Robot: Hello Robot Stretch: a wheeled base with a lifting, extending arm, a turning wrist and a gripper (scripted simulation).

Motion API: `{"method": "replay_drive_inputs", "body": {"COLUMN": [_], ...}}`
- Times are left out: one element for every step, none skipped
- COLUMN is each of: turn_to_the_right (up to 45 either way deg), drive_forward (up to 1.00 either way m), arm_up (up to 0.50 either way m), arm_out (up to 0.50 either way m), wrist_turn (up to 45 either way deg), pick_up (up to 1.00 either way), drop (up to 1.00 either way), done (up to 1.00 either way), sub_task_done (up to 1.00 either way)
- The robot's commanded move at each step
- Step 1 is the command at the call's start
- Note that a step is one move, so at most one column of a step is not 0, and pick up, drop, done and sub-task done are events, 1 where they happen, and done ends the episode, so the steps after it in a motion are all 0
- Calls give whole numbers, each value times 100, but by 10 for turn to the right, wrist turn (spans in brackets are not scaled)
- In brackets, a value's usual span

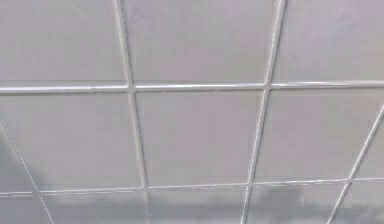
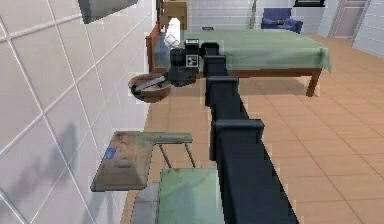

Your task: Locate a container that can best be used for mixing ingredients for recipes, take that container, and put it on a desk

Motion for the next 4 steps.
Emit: {"method": "replay_drive_inputs", "body": {"turn_to_the_right": [0,0,0,0], "drive_forward": [0,0,0,0], "arm_up": [0,-32,-32,0], "arm_out": [0,0,0,0], "wrist_turn": [390,0,0,0], "pick_up": [0,0,0,0], "drop": [0,0,0,100], "done": [0,0,0,0], "sub_task_done": [0,0,0,0]}}
